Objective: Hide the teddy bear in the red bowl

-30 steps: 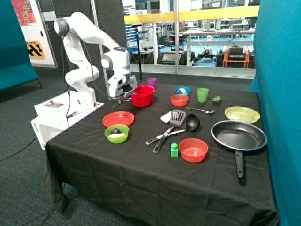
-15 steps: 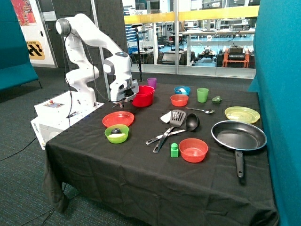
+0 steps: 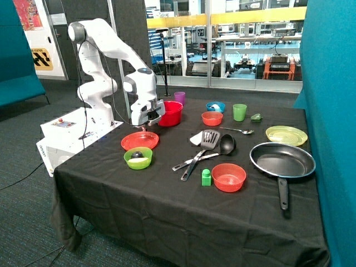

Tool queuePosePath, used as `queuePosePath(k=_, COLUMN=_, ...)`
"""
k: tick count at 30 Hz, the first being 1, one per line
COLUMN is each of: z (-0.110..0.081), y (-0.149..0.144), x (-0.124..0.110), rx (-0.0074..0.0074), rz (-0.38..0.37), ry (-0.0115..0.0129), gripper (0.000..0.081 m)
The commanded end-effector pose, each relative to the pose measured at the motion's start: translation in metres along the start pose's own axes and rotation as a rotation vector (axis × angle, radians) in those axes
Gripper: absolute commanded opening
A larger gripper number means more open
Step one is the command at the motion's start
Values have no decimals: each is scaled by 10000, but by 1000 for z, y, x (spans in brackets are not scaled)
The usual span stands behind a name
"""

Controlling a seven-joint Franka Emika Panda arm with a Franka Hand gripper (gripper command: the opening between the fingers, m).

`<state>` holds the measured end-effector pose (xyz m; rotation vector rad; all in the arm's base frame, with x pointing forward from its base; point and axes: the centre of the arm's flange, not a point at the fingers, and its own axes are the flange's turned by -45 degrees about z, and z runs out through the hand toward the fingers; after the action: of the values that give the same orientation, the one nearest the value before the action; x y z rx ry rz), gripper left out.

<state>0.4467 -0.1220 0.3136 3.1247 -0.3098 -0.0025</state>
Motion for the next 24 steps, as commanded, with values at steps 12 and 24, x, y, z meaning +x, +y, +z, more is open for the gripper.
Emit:
queuePosePath(k=12, z=27, y=-3, x=-1, rx=17, rz=95, ry=14, gripper=641)
queuePosePath(k=24, z=37, y=-4, x=0, rx=17, rz=57, ry=14, gripper=548)
